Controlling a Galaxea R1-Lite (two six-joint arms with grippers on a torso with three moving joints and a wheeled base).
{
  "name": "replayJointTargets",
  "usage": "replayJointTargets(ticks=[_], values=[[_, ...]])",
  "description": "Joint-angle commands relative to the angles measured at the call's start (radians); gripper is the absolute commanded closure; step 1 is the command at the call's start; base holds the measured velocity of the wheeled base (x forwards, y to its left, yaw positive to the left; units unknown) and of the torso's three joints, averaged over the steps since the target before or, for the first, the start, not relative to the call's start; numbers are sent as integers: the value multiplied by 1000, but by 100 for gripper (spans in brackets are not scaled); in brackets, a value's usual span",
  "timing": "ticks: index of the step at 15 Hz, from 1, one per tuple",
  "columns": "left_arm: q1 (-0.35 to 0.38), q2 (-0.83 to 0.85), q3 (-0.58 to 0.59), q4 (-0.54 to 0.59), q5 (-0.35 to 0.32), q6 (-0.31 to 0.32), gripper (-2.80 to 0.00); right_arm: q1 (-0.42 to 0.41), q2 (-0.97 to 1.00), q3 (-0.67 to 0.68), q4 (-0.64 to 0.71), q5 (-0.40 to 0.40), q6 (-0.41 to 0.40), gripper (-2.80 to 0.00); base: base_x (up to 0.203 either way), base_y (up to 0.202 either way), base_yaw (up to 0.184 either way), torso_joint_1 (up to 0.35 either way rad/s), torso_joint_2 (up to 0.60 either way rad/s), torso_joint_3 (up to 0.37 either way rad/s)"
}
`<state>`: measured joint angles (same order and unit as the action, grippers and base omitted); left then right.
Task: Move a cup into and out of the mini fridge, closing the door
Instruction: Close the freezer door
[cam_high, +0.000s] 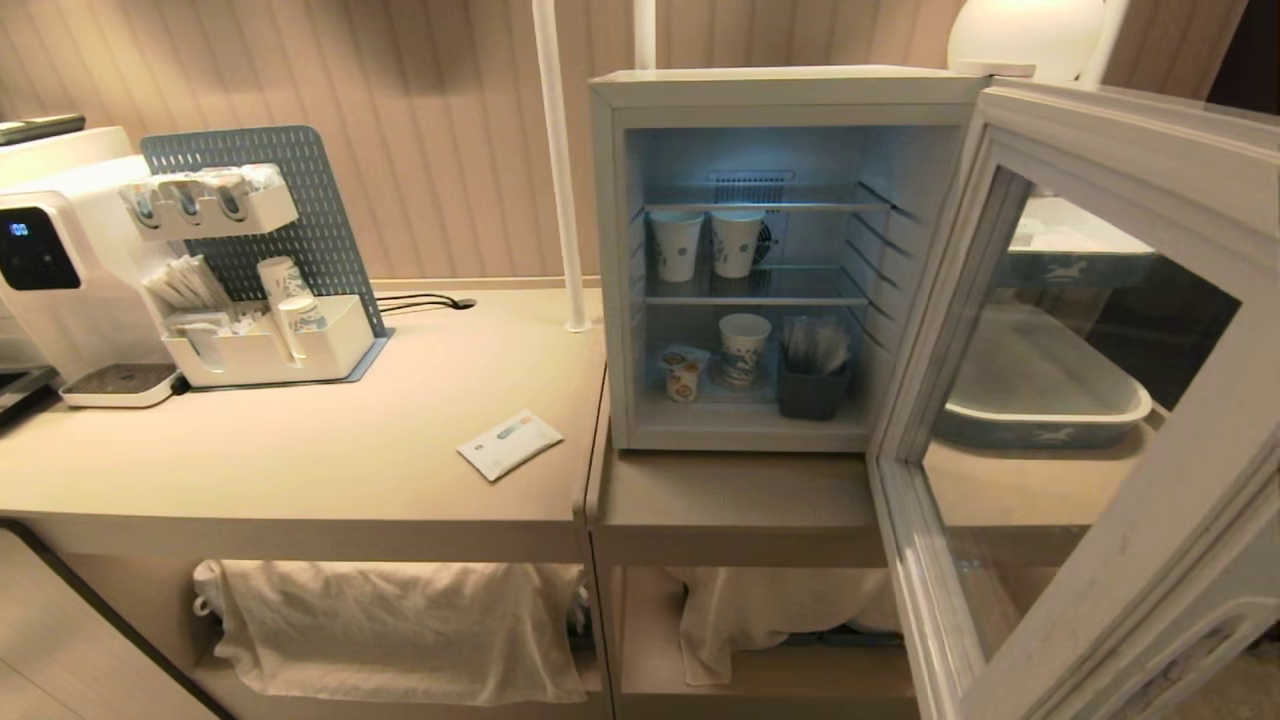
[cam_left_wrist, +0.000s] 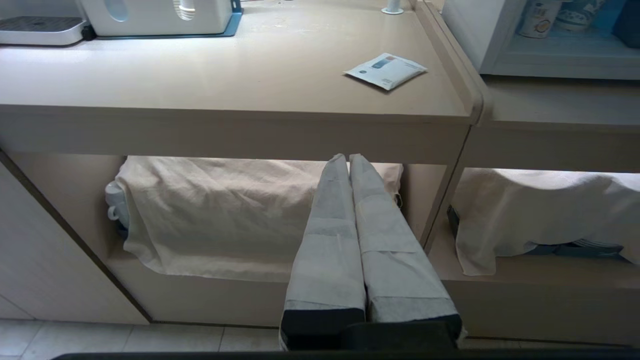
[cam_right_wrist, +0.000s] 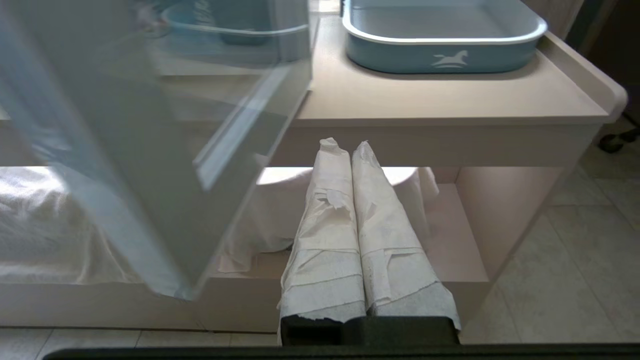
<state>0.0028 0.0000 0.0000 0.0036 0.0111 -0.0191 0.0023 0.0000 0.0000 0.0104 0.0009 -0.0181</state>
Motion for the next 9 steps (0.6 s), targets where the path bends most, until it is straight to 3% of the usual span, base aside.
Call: replayJointTargets(ticks=[1,6,9], values=[[0,2,2,-1,1,-1,0,0,2,0,0,1,-1,0,0,-171,2,2,2,2],[0,0,2,-1,1,-1,0,-1,0,-1,5,-1,0,0,0,-35,-1,2,3,0],[0,0,2,-1,1,-4,0,0,86,-163,31,-2,53,0,0,0,0,0,0,0]])
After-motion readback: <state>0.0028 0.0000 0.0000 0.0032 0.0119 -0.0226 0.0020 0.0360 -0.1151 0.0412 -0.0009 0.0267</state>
